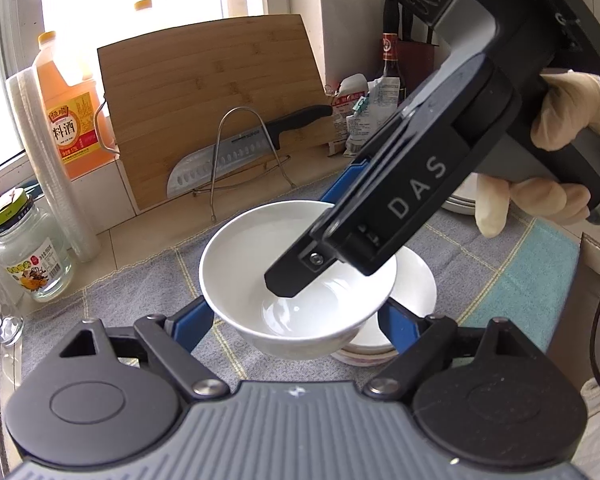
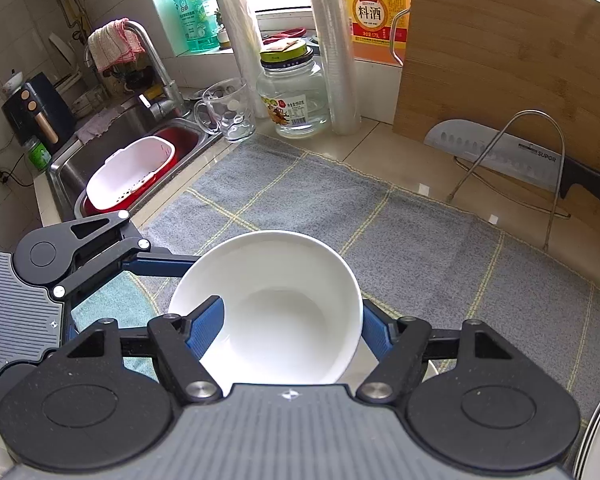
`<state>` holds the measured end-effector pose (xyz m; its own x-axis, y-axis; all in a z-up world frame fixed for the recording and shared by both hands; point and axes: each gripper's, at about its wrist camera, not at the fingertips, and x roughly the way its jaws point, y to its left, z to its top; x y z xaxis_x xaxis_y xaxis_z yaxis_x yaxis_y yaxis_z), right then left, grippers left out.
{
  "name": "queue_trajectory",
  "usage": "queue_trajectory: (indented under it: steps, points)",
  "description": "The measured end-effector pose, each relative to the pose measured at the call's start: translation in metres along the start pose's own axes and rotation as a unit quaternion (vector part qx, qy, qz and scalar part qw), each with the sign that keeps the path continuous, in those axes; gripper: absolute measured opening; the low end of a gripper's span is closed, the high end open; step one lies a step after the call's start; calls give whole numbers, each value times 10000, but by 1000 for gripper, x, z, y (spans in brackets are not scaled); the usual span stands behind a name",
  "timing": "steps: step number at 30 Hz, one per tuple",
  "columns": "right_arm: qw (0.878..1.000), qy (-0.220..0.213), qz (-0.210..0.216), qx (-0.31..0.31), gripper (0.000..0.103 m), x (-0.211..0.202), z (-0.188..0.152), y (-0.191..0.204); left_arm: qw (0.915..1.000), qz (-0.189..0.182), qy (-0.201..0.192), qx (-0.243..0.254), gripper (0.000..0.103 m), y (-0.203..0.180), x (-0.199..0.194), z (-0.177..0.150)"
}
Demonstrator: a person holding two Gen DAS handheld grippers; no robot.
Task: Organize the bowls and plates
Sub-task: 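Carry the white bowl with both tools toward the nested bowls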
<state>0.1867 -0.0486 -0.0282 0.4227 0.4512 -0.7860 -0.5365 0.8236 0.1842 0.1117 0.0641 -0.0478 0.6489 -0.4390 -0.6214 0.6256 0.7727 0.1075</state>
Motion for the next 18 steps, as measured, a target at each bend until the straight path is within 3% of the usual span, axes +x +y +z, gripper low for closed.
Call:
queue_trajectory:
  steps: [18]
  points:
    - [9974,-11,-463,545,78,-21,-33,-38,9983,-498,65,287,88,-32,36,9]
